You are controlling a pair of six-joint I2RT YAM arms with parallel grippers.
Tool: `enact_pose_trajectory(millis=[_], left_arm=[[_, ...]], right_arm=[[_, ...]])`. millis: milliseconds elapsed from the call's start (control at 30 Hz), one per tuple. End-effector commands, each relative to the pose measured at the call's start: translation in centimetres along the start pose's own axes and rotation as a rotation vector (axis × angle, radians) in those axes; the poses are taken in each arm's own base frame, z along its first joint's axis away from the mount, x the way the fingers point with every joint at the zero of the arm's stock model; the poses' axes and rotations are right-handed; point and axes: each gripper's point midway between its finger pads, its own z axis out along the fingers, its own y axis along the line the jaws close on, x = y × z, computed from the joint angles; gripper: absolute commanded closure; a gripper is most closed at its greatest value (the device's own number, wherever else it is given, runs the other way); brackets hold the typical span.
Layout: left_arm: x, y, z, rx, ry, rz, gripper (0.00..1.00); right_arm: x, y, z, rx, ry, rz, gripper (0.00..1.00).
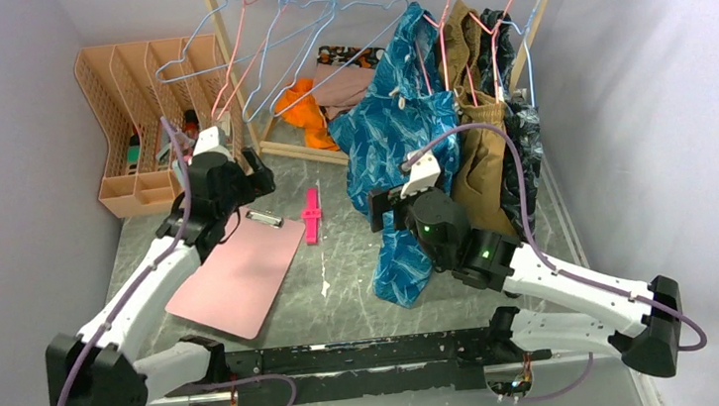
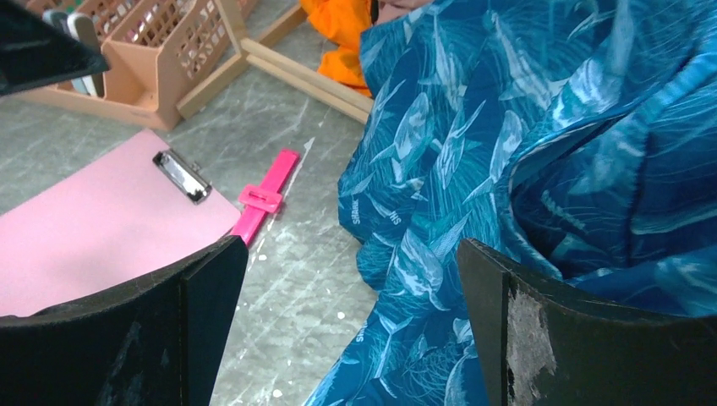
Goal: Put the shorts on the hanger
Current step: Pick up the shorts from the center of the board.
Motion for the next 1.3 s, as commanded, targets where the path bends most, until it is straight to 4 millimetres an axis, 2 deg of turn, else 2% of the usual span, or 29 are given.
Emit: enact_pose_trajectory(millis=[0, 67, 333, 500, 767, 867, 933, 1033, 1167, 1267], left_arm=[[-1.4, -3.6, 2.7, 0.146, -0.039, -0.107, 0.07], [-1.1, -4.4, 4.2, 0.182, -0.047, -0.128, 0.02], [0.2, -6.3, 9.7, 0.248, -0.059, -0.23, 0.22], [-1.0, -7.7, 12.2, 0.321, -0.153, -0.282, 0.3], [-1.2, -9.0, 16.5, 0.346, -0.191, -0.313, 0.38], [-0.5, -9.6, 18.1, 0.361, -0.174, -0.317, 0.41], [-0.3, -10.4, 18.6, 0.396, -0.179, -0.324, 0.42], [-0.4, -12.1, 18.2, 0.477, -0.203, -0.342, 0.41], [-0.7, -14.2, 17.7, 0.568, -0.222, -0.367, 0.36], [-1.0, -15.0, 18.4, 0.6, -0.223, -0.418, 0.33]], right_arm=[[0.9, 1.3, -0.1, -0.057, 0.05, 0.001, 0.01], [1.4, 1.7, -0.3, -0.096, 0.055, -0.002, 0.02], [2.4, 2.1, -1.0, -0.155, 0.031, 0.022, 0.03], [3.2, 2.7, -1.2, -0.194, 0.039, 0.027, 0.05], [3.9, 2.8, -1.8, -0.233, 0.024, 0.026, 0.06], [3.7, 2.7, -2.0, -0.241, 0.014, 0.032, 0.06], [3.6, 2.7, -2.3, -0.248, 0.008, 0.038, 0.06], [3.1, 2.7, -2.8, -0.267, -0.013, 0.05, 0.07], [2.7, 2.4, -3.2, -0.269, -0.032, 0.06, 0.07], [2.7, 2.4, -3.3, -0.273, -0.031, 0.062, 0.07]])
